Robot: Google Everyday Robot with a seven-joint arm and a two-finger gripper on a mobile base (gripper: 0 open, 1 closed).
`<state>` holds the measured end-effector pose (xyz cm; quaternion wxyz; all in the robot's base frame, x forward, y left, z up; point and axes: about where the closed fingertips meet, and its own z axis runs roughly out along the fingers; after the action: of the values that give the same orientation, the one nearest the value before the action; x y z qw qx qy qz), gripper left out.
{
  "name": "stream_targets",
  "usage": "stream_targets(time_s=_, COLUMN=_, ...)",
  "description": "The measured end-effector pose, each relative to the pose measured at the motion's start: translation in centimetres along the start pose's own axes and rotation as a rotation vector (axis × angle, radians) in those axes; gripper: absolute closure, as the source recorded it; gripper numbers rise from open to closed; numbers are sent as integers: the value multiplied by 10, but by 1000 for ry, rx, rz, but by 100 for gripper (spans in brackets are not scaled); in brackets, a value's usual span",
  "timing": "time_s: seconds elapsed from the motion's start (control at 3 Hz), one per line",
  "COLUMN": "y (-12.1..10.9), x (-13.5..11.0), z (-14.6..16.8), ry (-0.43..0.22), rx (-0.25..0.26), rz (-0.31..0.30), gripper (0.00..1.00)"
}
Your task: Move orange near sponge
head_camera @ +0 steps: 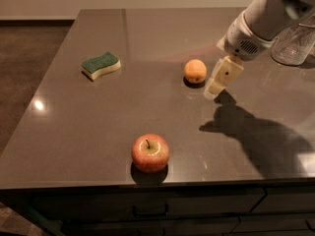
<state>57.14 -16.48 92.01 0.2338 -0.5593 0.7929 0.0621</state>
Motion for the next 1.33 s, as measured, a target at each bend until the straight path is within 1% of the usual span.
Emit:
stream_targets(time_s=0.33, y=-17, x=-9, z=28, ry=-32, rx=-2, rz=15, gripper=0)
stream_targets(time_s=0.67, y=-39, x=-17, z=62, ry=-32, rx=-14, rz=30, gripper=0)
stream_targets(time_s=1.0, y=-49, x=-29, z=81, ry=-37, rx=-24, rz=38, gripper=3)
stream_targets(time_s=1.33, y=-53, x=-34, z=93, ry=-33, rx=-35, rz=39, gripper=33)
